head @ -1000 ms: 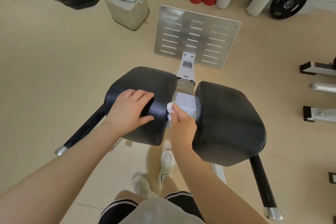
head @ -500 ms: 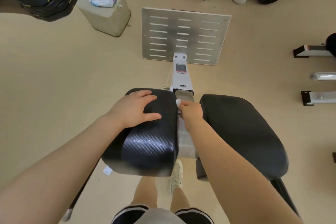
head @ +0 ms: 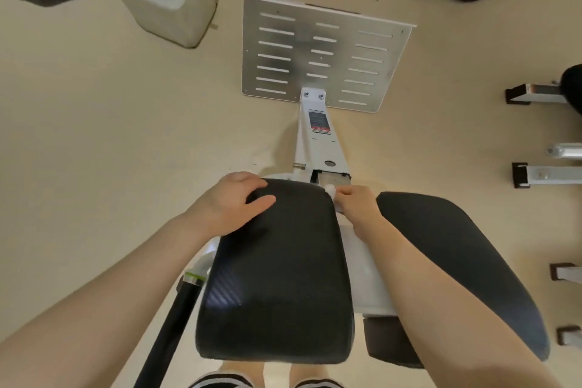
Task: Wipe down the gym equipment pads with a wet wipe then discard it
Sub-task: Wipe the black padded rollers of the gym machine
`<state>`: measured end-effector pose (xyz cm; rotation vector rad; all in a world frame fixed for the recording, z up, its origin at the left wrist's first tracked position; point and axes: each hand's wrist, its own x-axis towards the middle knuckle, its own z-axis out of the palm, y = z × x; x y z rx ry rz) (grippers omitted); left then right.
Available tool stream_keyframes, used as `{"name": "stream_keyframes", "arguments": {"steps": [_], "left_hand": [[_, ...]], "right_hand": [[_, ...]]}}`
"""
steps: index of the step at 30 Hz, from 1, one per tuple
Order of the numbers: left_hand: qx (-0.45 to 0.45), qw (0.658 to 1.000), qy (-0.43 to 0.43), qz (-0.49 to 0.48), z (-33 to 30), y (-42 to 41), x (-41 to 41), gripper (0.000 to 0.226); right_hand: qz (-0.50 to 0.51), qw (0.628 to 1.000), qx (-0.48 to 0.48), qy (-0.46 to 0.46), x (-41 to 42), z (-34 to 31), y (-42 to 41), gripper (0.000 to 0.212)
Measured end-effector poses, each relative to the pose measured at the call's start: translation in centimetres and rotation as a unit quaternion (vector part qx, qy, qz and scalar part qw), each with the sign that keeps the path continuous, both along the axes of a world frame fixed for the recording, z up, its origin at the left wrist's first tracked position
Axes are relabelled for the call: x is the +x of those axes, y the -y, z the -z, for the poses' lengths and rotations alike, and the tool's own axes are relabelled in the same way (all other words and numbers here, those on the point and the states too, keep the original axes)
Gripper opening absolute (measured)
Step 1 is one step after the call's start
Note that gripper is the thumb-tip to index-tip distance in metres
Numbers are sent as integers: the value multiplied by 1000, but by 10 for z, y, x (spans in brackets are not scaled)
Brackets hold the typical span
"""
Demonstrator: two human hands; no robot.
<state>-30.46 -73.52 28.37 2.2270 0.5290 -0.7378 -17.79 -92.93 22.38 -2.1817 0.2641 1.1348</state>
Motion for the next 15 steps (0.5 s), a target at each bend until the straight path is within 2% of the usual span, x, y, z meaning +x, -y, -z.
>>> {"name": "stream_keyframes", "arguments": {"steps": [2,3,6,8,13,15], "left_hand": [[45,999,0,2,8,-12,-12,49],[34,999,-18,-14,12,-16,-18,51],[-78,985,-66,-137,18,-16,-29,63],[-121,969,-54,-208,20,-14,-33,62],[-173,947,-27,-269,20,-15,-43,42],[-173,942,-19,-285,19,-19,-49,27]], "right_hand": [[-19,1000,9,10,9,2,-19,21],[-34,999,14,6,13,3,-29,17],[-166,986,7,5,23,8,-54,15],[-275,961,8,17,24,7,-74,16],[-449,891,55,33,4,3,-135,19],[-496,864,84,27,-11,-2,-157,17]]}}
